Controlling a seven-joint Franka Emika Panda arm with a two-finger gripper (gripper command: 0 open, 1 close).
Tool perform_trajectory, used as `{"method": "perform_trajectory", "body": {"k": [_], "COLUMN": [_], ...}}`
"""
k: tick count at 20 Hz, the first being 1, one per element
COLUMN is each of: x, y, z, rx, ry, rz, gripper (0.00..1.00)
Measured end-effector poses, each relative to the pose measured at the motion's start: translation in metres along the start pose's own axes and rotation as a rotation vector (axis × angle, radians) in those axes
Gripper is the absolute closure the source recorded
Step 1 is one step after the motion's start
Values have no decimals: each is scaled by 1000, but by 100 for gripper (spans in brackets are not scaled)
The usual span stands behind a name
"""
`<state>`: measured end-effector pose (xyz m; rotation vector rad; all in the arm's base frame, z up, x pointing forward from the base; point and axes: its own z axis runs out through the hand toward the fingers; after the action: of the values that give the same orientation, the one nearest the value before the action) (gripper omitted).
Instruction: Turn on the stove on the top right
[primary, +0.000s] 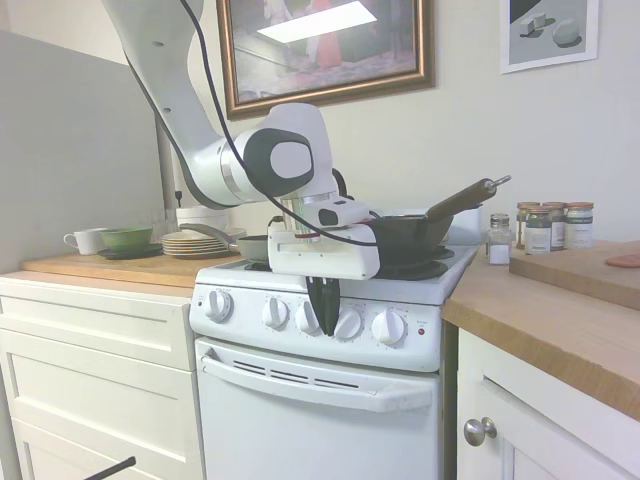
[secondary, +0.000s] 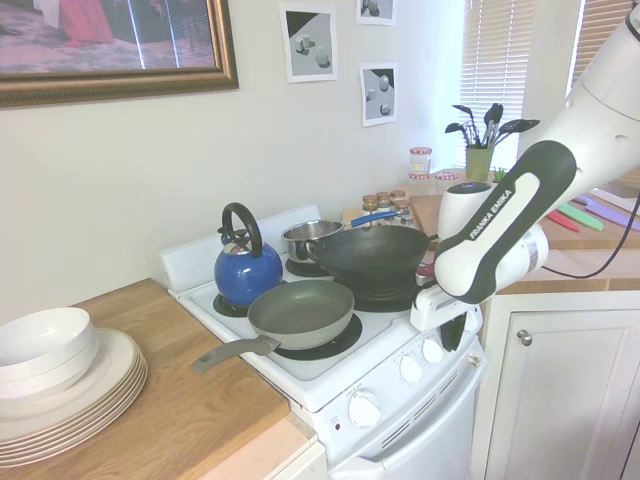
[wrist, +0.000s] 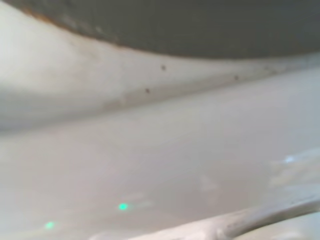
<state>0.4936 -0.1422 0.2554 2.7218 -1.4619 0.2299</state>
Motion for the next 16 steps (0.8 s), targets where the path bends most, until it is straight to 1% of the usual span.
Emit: {"method": "perform_trajectory", "body": {"k": [5,8,10,13,16], "x": [-9,-16,-20,-22,-24], "y": [-4,-6,-8,-9,-7], "z": [5,8,9,10,7], "rx": [-40,-63,-76,-77,-52], "ry": [63,115,140,148,122], "rz": [-8,-5,1,-1,-7], "gripper": [100,100,100,100,100]}}
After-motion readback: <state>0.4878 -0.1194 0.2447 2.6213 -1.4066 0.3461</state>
